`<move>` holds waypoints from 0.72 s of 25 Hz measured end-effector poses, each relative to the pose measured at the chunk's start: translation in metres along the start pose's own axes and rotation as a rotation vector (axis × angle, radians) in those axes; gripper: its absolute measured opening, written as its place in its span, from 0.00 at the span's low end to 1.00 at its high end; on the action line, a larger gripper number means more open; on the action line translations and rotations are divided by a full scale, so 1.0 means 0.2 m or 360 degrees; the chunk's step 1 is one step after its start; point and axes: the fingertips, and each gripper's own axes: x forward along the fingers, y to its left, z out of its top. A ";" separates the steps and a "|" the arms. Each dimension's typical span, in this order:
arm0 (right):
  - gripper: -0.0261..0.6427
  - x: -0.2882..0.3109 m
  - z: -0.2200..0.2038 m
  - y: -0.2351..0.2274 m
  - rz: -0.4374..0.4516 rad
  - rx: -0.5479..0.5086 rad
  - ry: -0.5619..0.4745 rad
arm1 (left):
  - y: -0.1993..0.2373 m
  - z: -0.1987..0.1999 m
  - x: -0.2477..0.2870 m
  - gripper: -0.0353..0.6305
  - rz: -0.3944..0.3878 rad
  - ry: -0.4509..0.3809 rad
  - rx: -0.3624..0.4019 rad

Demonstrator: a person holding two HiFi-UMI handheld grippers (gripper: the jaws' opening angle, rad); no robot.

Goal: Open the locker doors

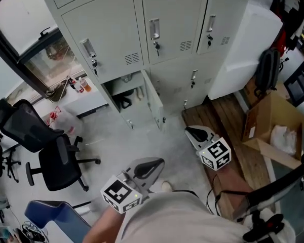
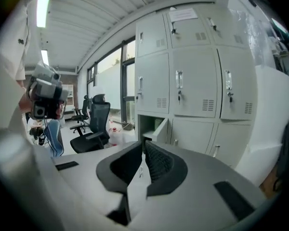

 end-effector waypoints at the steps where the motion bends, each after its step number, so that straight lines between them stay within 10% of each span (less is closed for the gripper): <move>1: 0.08 -0.05 0.07 0.00 -0.0008 -0.0006 -0.0033 | -0.02 0.01 0.00 0.07 -0.0024 -0.0004 -0.0006; 18: 0.08 0.19 0.93 -0.15 -0.0272 -0.0093 -0.0297 | 0.27 0.27 -0.24 0.07 -0.0097 -0.0069 0.0107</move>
